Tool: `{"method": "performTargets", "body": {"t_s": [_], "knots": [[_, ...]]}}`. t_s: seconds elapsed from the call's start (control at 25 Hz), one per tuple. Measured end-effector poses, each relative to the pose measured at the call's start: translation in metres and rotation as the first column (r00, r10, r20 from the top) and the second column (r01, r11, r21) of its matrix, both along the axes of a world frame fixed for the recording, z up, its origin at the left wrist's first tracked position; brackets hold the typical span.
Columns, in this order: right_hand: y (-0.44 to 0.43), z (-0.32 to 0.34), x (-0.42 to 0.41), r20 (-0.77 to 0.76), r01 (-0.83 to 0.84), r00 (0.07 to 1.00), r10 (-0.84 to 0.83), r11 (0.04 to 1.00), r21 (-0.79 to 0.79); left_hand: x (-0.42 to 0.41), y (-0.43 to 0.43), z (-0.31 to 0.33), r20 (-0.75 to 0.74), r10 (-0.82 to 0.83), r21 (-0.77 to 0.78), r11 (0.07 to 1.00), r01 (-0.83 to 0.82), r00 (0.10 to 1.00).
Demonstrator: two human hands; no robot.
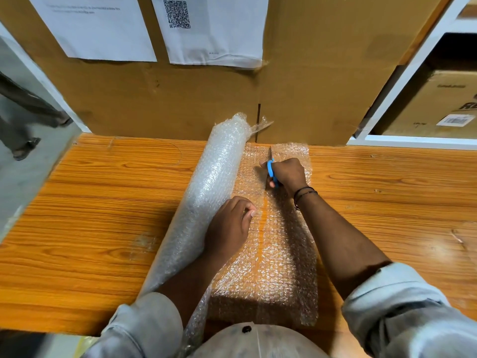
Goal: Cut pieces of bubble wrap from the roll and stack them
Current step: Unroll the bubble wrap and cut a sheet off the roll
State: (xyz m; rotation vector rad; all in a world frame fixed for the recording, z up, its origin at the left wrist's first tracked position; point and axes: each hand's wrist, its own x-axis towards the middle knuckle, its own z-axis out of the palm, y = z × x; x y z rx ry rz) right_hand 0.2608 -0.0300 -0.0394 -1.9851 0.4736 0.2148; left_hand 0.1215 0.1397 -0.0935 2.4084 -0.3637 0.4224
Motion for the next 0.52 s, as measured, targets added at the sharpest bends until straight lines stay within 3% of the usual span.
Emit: {"method": "performTargets", "body": {"t_s": [0.4, 0.52], "knots": [[-0.003, 0.000, 0.012, -0.015, -0.004, 1.000, 0.005, 0.998, 0.056, 0.002, 0.000, -0.003, 0.000, 0.023, 0.041, 0.999, -0.023, 1.000], [-0.006, 0.009, -0.006, 0.027, 0.014, 0.999, -0.019, 0.980, 0.199, 0.003, 0.000, -0.005, -0.012, 0.027, 0.046, 0.999, -0.026, 1.000]]}}
